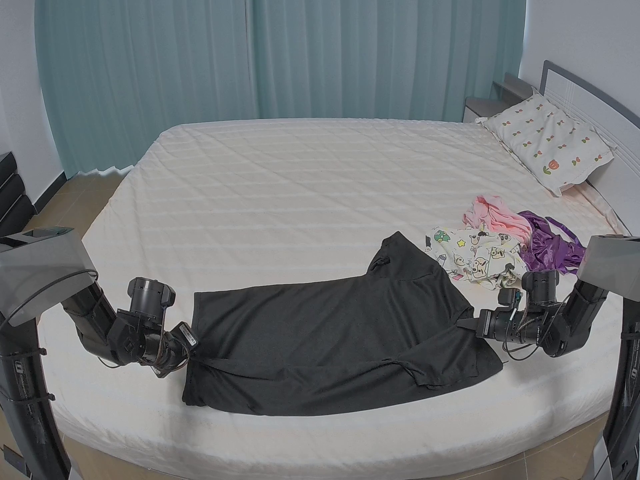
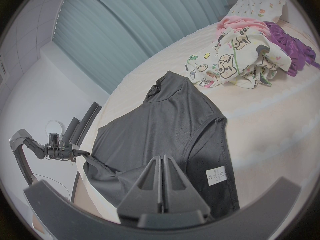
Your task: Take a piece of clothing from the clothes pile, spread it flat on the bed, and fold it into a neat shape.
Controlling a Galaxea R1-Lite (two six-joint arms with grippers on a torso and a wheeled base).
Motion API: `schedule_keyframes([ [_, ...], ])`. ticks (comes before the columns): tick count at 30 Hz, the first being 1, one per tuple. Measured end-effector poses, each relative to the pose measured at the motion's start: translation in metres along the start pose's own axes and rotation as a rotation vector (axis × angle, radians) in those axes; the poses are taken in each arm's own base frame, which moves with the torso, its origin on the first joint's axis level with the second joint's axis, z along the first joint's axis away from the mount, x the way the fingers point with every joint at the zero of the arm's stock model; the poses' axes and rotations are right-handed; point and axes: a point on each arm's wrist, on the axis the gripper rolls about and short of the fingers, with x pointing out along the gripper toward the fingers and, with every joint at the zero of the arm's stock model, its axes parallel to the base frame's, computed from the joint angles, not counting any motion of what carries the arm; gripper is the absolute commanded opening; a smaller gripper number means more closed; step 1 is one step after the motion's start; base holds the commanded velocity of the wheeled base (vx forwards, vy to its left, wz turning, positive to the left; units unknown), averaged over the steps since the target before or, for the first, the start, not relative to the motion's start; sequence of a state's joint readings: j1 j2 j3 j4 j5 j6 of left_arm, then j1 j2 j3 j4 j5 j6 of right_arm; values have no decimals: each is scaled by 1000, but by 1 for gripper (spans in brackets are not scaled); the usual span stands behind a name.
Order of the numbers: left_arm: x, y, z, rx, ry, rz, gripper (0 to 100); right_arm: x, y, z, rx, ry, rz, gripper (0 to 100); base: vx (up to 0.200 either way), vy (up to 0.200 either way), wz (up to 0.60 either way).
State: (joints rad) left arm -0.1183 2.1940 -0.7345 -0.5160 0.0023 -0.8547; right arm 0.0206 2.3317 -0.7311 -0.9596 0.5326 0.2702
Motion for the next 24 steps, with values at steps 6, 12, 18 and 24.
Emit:
schedule_keyframes([
  [6, -14, -3, 3, -48, 90, -90, 0, -1, 1, -1, 25, -33, 15, 0, 0, 0, 0],
  [12, -40, 1, -1, -44, 204, -37, 0, -6, 2, -7, 35, -37, 21, 0, 0, 0, 0],
  [18, -62, 7, -4, 45, 298, 29, 0, -14, 4, -11, 41, -26, 40, 0, 0, 0, 0],
  [24, -78, 14, -9, 122, 383, 88, 0, -25, 7, -13, 40, -20, 77, 0, 0, 0, 0],
])
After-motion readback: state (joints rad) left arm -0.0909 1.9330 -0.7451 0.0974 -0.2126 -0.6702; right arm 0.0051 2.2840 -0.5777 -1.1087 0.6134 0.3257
